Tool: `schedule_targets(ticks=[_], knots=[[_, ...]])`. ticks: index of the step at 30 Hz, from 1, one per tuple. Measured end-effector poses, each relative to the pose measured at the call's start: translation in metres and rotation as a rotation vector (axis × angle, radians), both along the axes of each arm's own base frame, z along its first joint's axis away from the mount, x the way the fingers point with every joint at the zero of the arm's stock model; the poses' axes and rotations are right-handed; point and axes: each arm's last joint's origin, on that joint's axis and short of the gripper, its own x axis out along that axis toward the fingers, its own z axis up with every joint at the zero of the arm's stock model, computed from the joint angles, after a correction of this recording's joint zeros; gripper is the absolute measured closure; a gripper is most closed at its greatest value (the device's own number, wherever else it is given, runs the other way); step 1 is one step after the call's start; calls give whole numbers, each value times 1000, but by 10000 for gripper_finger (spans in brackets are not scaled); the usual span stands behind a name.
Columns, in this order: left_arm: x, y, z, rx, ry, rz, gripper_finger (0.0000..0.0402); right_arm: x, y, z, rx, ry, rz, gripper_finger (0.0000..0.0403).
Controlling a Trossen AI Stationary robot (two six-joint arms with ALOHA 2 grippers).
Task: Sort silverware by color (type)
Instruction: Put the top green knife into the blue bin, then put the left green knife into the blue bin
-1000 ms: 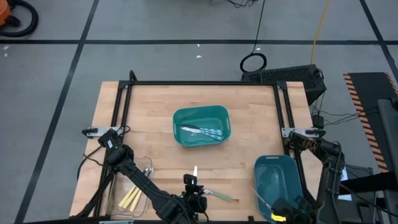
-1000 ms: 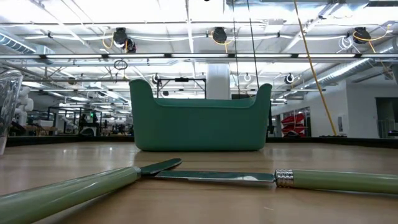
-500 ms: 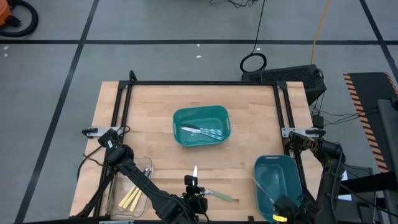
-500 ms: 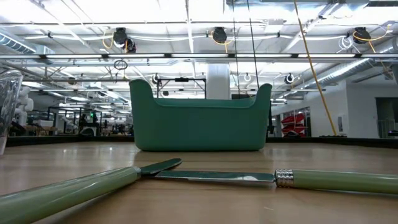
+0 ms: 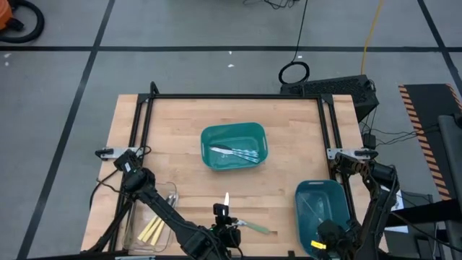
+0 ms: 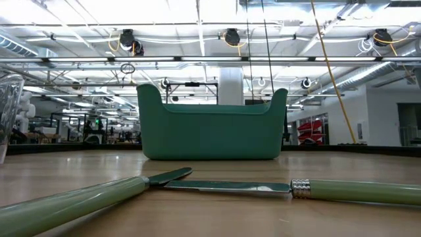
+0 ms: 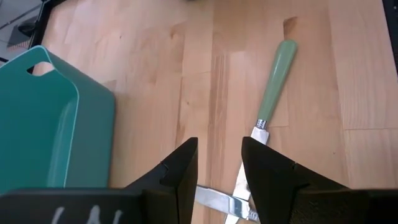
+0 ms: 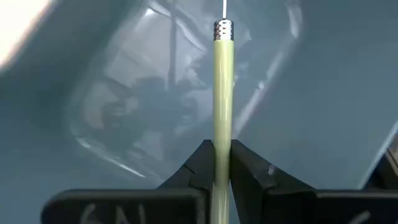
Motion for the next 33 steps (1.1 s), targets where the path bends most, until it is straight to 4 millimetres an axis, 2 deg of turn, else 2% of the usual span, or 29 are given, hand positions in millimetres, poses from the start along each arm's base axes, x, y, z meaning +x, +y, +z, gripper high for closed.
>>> schedule_targets(ticks=[3, 8, 13, 20, 27, 33], knots=[[-1, -2, 0, -8, -5, 5, 268, 1, -3, -4, -15, 16, -13, 354], [-1, -4, -2, -10, -8, 2, 268, 2, -4, -5, -19, 18, -17, 298], [4, -7, -16, 17, 14, -27, 268, 2, -5, 4, 4, -22, -15, 258], [15, -5, -31, 51, 50, -83, 268, 13, -7, 22, -81, -382, 139, 257], [26, 0, -37, -6, 103, -152, 268, 22, -8, 27, -245, -647, 364, 268], [32, 7, -41, -41, 130, -141, 268, 32, 0, 29, -400, -895, 578, 268]])
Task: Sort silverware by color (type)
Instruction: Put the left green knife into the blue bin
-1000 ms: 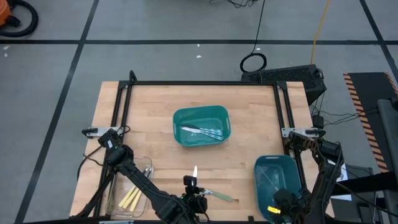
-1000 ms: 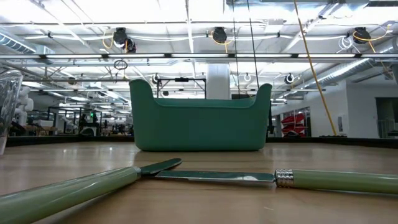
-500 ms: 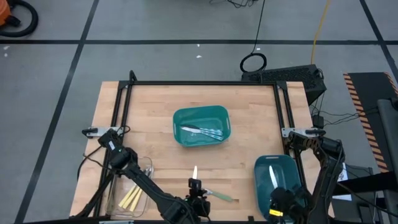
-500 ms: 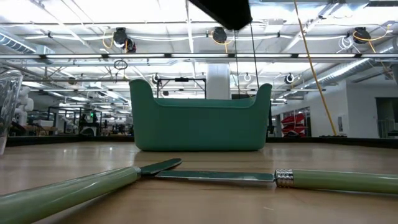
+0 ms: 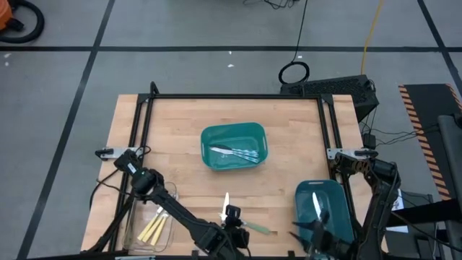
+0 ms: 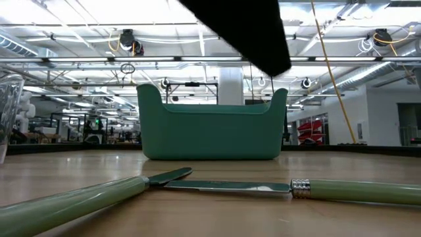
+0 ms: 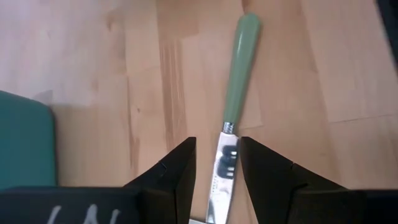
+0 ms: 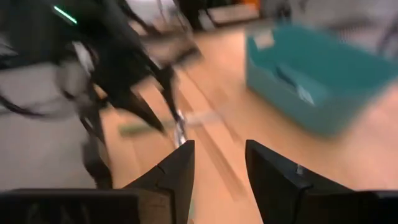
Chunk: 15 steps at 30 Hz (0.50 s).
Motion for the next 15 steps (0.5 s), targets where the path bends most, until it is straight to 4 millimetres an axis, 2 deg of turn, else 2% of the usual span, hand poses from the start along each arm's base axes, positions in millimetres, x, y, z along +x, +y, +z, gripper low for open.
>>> schedule_targets(ticks=[3, 6, 10, 15], knots=[[3, 4, -2, -17, 21, 7, 268, 9, 10, -6, -81, -94, 59, 268], [4, 7, -5, -35, 43, 21, 268, 21, 17, -15, -152, -83, 92, 268], [3, 10, -9, -70, 106, 26, 262, 33, 17, -20, -197, 0, 117, 268], [-1, 14, -11, -45, 173, 17, 229, 44, 12, -20, -188, 7, 89, 268]])
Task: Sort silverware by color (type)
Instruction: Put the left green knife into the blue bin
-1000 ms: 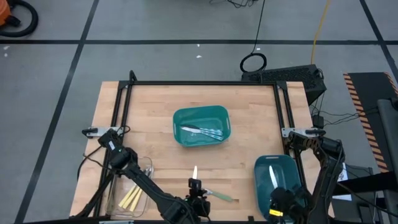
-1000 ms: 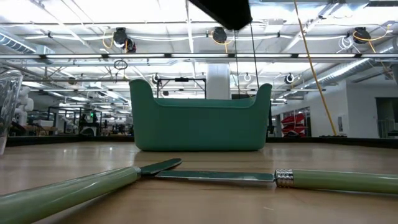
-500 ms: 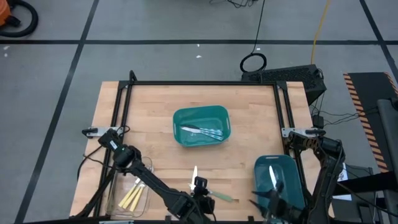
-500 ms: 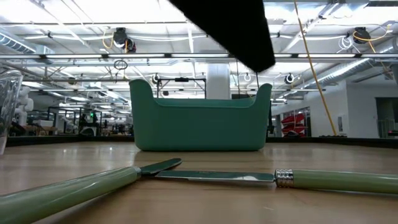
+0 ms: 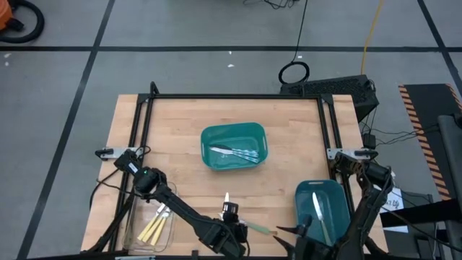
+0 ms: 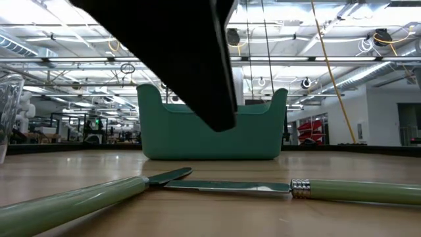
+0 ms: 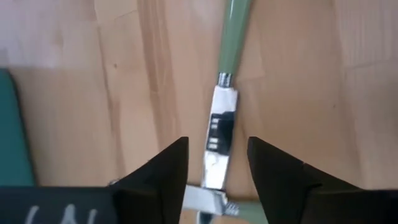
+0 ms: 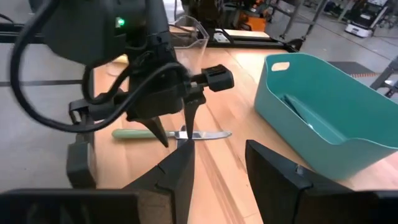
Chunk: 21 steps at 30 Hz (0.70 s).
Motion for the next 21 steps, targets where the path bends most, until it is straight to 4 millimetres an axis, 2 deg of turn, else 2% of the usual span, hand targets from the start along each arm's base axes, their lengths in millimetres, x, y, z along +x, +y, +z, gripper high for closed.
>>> schedule_targets(ticks=[5, 11, 15, 21], knots=[[-6, 5, -1, 70, 54, -2, 210, 18, -8, -4, 30, 22, -50, 268], [-15, 7, -1, 149, 126, -31, 209, 44, -13, -25, 24, 137, -74, 268], [-24, 0, -2, 190, 188, -143, 209, 60, -14, -39, 48, 254, -52, 268], [-37, -10, -2, 230, 328, -423, 209, 76, -16, -41, 63, 313, 9, 268]])
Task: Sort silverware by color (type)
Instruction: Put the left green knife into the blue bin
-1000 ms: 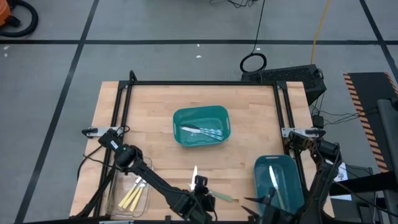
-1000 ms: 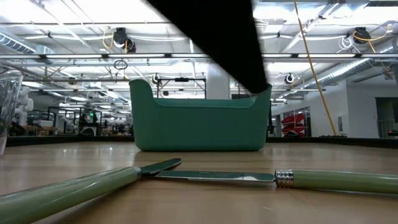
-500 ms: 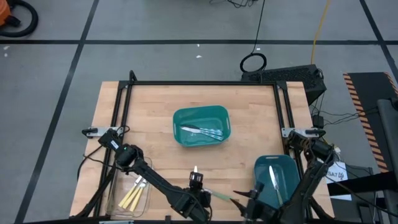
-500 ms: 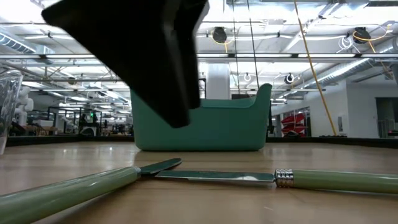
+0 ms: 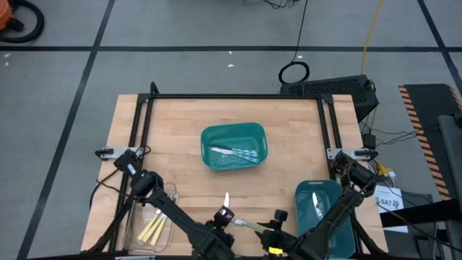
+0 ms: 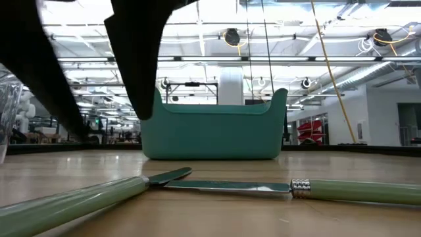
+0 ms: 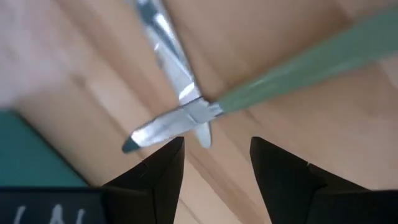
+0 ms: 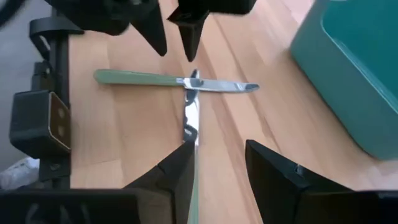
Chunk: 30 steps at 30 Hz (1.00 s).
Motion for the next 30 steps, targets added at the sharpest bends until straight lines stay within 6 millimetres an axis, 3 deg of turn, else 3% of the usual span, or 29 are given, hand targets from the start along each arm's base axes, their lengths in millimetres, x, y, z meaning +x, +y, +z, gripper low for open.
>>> schedule_targets(ticks=[6, 12, 23, 30], knots=[[-6, -10, 0, 32, 80, -279, 209, 4, -1, 0, -22, 6, 26, 268], [3, -9, 0, 1, 97, -463, 231, 5, -2, 1, -57, 24, 56, 268], [20, 6, -21, -15, 193, -611, 265, 10, -7, 1, -161, 79, 131, 268], [28, 15, -26, -122, 217, -602, 275, 16, -14, 0, -203, 109, 142, 268]])
